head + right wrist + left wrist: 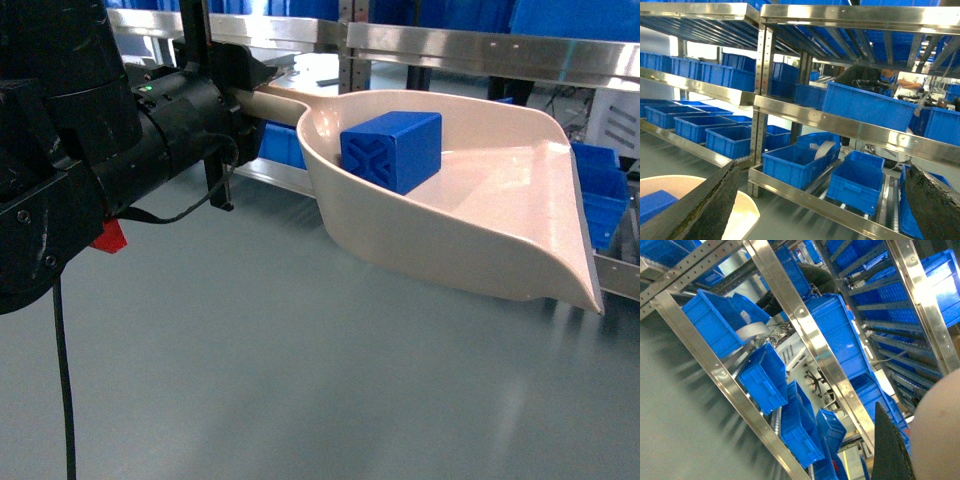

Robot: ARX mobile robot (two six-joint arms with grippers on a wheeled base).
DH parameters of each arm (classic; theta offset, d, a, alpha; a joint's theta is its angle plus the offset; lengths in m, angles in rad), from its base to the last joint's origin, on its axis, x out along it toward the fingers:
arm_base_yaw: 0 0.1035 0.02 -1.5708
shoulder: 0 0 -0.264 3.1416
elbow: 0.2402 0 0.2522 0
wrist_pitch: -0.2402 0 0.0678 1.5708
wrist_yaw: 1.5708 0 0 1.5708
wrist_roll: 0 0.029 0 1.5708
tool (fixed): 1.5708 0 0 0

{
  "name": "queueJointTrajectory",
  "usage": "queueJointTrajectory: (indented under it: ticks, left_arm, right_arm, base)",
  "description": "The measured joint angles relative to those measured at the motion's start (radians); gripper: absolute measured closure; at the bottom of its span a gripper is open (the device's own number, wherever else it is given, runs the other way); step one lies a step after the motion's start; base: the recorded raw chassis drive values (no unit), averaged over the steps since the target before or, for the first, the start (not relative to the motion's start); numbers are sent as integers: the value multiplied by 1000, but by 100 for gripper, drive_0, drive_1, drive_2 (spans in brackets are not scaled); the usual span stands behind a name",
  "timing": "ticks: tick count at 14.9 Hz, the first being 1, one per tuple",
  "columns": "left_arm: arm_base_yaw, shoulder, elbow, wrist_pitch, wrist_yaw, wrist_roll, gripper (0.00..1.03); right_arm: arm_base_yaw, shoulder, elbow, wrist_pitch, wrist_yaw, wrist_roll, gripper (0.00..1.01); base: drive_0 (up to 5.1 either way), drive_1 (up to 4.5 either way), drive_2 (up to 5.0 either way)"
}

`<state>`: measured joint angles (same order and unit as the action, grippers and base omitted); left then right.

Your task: Place part in tray to right shelf

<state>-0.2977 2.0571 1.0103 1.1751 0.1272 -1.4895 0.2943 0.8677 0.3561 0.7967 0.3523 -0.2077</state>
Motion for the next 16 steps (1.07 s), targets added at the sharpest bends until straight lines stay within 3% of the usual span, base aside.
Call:
queueJointTrajectory:
  ticks: [16]
  left_arm:
    - [0, 0, 0, 0, 0, 0, 91]
  right_arm:
    - [0, 0, 0, 0, 0, 0, 3]
  base:
    - [-12, 421, -446]
